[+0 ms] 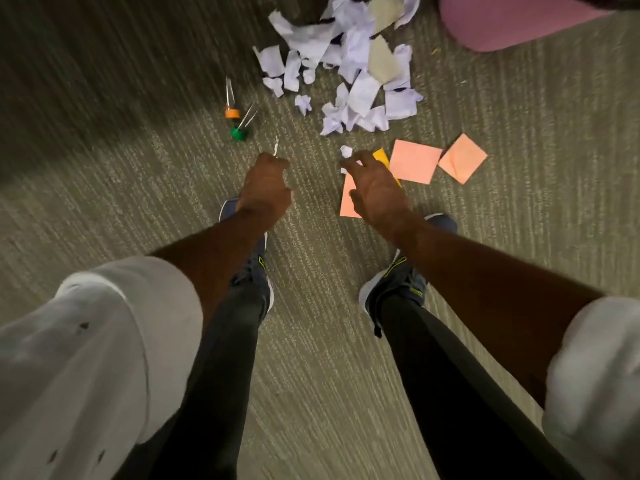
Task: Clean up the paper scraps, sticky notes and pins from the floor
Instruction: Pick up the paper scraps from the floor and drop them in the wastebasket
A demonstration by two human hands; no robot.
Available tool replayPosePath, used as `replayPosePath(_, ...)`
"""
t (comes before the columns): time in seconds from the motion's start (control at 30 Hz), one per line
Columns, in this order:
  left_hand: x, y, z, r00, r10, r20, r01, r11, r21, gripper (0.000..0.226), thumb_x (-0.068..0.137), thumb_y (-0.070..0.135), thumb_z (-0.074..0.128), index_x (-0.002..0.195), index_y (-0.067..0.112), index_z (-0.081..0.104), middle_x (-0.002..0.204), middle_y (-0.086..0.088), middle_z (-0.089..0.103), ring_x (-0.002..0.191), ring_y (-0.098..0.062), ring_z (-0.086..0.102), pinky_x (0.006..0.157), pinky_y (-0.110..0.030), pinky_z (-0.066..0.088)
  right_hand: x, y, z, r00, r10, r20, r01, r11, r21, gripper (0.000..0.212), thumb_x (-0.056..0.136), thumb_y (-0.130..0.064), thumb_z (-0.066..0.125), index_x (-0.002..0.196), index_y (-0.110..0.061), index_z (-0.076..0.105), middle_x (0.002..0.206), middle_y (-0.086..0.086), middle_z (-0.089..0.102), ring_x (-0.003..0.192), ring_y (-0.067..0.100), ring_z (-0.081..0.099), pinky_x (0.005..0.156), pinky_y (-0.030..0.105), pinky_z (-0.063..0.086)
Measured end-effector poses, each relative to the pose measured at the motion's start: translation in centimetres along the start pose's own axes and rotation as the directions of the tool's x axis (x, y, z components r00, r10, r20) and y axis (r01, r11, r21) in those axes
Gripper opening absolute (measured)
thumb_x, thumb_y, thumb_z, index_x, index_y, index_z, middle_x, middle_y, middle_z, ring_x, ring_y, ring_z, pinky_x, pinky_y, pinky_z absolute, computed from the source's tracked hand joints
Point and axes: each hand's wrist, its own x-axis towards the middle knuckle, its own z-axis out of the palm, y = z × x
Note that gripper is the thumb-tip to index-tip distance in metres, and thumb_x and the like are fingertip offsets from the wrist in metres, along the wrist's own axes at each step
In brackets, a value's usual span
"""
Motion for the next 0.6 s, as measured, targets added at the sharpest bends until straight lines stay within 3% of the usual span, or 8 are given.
replayPosePath(0.2,4.1,-2.9,2.7,0.988,0.145,-0.044,-0.138,0.980,0.145,0.050,0.086,0.001,0.066,0.131,0.019,0.056,0.155,-0.010,0.028,0.128,-0.032,0.050,0.108,-0.041,0.045,4.1,1.1,2.9,0.998,-0.066,0.005,0.066,0.992,-0.103,0.058,0.086,0.007,0.055,0.140,-0.013,0.048,0.152,0.018,0.035,0.132,0.038,0.042,0.104,0.046,0.046)
replayPosePath(0.37,6.7,-2.8,2.4,0.977,0.185,-0.106,-0.170,0.976,0.137,0.018,0.092,0.004,0.057,0.108,0.011,0.063,0.131,-0.018,0.046,0.107,-0.035,0.057,0.091,-0.045,0.052,5.7,1.3,3.1,0.996,-0.080,0.029,0.084,0.974,-0.210,0.051,0.089,0.007,0.049,0.136,-0.012,0.050,0.152,0.016,0.033,0.129,0.037,0.042,0.095,0.045,0.050)
replayPosePath(0.5,8.3,-2.8,1.2,0.977,0.164,-0.136,-0.153,0.984,0.088,0.020,0.086,-0.005,0.060,0.094,0.009,0.070,0.118,-0.019,0.057,0.100,-0.033,0.062,0.089,-0.042,0.052,6.6,1.9,3.0,0.986,-0.157,0.048,0.164,0.957,-0.238,0.043,0.084,0.009,0.055,0.124,-0.009,0.057,0.136,0.018,0.046,0.112,0.038,0.053,0.087,0.049,0.054)
replayPosePath(0.6,8.7,-1.5,-0.4,0.959,0.215,-0.183,-0.213,0.977,0.034,0.026,0.084,-0.005,0.056,0.098,0.013,0.069,0.103,-0.016,0.066,0.096,-0.032,0.063,0.084,-0.041,0.051,7.3,2.0,2.7,0.977,-0.206,0.060,0.215,0.944,-0.251,0.046,0.081,0.011,0.058,0.123,-0.008,0.057,0.136,0.020,0.048,0.112,0.039,0.056,0.093,0.048,0.052)
